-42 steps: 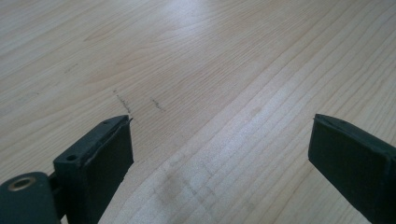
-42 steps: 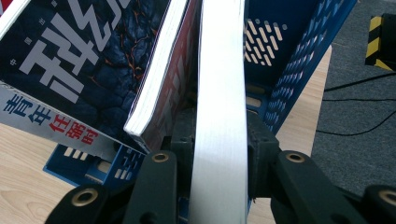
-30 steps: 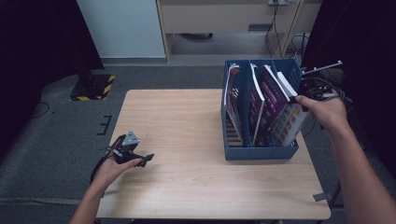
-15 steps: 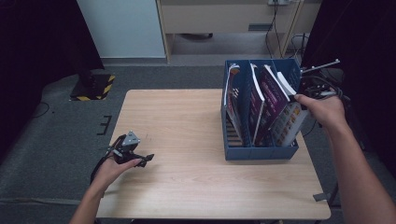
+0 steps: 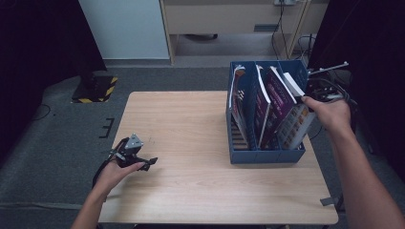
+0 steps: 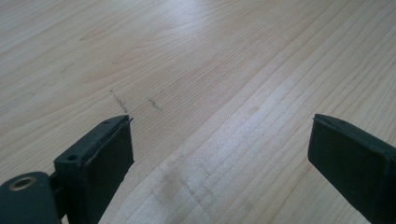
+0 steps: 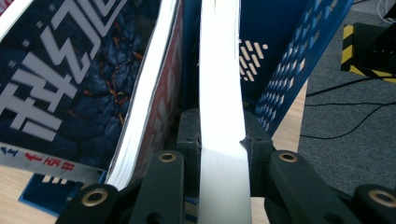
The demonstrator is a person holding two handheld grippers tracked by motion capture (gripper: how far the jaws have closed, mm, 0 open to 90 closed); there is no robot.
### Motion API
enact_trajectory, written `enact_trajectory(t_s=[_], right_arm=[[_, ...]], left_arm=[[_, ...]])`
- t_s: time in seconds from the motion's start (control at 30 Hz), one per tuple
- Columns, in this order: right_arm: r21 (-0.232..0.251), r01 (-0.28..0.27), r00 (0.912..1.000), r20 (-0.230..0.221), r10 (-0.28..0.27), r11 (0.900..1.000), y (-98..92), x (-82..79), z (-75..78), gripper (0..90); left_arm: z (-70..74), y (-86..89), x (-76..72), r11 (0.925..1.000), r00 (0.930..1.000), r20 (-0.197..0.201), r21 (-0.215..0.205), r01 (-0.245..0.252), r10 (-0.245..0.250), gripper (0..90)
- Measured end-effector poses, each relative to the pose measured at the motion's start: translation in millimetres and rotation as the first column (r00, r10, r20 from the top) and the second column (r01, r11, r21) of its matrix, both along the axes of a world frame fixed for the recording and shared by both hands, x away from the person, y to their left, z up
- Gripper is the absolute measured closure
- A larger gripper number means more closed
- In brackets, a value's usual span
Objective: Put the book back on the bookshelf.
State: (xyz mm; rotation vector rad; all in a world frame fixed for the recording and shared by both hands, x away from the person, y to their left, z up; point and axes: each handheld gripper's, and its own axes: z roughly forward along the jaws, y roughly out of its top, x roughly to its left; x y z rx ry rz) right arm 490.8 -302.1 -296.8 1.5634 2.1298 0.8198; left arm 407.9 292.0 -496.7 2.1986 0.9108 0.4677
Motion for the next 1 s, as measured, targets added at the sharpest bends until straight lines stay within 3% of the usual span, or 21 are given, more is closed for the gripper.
enact_trajectory(t_s=[0.67,1.0], right_arm=[[0.005,0.092,0.9957,0.016,-0.092,0.996,4.5,27.3,1.2,74.2],[-0.017,0.125,0.9921,0.019,-0.124,0.992,8.7,36.1,0.8,74.1]], left_arm=[[-1.1,2.8,0.5,1.0000,1.0000,-0.002,-0.003,-0.004,0.004,6.4],[-0.6,2.8,0.3,1.0000,1.0000,0.000,-0.005,-0.004,0.004,6.5]])
